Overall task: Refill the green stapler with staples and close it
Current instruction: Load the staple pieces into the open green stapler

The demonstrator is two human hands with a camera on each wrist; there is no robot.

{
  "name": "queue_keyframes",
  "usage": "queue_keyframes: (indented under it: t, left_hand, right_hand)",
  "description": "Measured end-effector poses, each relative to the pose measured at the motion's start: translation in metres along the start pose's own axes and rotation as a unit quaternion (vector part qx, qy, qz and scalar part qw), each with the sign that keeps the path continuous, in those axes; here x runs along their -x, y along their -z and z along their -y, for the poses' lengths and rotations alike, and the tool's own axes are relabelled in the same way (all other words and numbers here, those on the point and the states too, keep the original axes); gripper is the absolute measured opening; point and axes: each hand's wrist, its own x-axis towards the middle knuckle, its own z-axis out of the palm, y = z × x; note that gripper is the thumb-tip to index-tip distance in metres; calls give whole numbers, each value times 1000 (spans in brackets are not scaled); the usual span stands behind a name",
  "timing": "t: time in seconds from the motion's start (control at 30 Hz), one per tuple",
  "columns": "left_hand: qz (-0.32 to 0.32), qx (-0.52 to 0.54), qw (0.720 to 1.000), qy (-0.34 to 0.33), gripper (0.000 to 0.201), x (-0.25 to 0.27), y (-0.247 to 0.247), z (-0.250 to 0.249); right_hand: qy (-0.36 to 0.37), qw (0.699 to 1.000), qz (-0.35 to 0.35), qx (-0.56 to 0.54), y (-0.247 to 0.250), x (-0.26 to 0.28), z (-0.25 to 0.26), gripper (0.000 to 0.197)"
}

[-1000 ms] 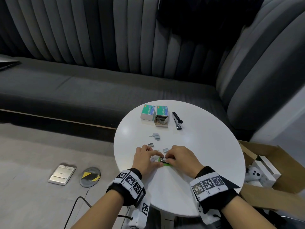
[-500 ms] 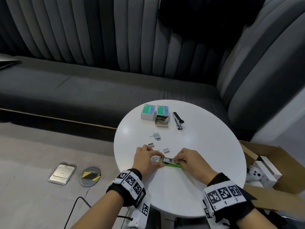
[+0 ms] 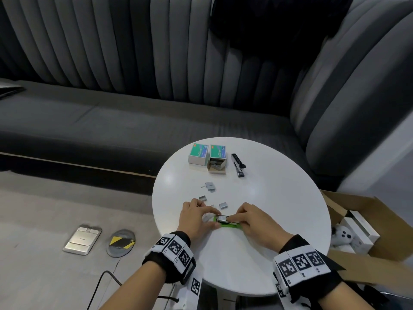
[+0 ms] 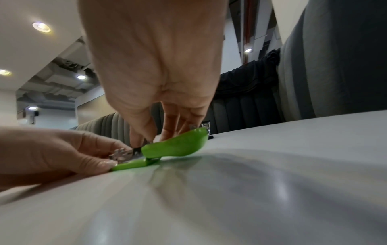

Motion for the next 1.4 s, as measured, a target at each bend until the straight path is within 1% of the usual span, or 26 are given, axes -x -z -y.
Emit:
queue_keyframes:
  t: [0.13,0.2,0.3,0.4,0.5,0.53,0.6,0.67,0.73,0.8,0.9,1.03,1.17,1.23,1.33,1.4]
  left_hand:
    - [-5,6,1000,-1,31,0,1,0]
    - [-5,8,1000,-1,31,0,1,0]
    - [-7,6,1000,2,30,0,0,-1]
    - [-8,9,1000,2,30,0,0,0]
    - [-6,14,1000,1,29,0,-1,0]
    - [-5,20,1000,2,30,1,-1,0]
    - [1,36,999,1,33,1,2,0]
    - [19,61,998,-5,44,1,7,1]
    - [32,111,993,-2,55,-1,14,6]
    - [29,149,988,5,59,-4,18,11]
    - [13,169,985,15,55,-5,17,14]
    - [0,232,972,26,53,-2,15,11]
    - [-1,255,967,21,54,-2,14,12]
    - [3,268,963,20,54,-1,14,12]
    - [3,288,958,20,54,-1,15,12]
    - [-7,262,965,16,54,-4,14,15]
  right_hand:
    - [-16,993,-77,-85,8,3,-4,35]
    - [-21,991,-90,-92,10,3,-7,34]
    - [-10,997,-56,-52,9,2,-4,36]
    - [13,999,-5,31,7,0,1,40]
    - [19,998,11,54,7,-1,5,41]
    - [15,999,1,39,8,-2,5,40]
    - [1,999,-44,-10,11,-4,4,39]
    - [-15,995,-86,-46,17,-8,2,37]
    - [-32,994,-92,-43,23,-14,2,35]
    - [-39,995,-85,-23,30,-22,5,33]
    - [-24,997,-73,-3,38,-36,18,30]
    - [9,998,-3,54,36,-53,41,31]
    - [13,988,62,143,23,-68,57,28]
    - [9,982,64,175,19,-72,59,24]
    - [-12,981,50,186,19,-74,56,23]
    - [-36,983,44,173,23,-76,49,25]
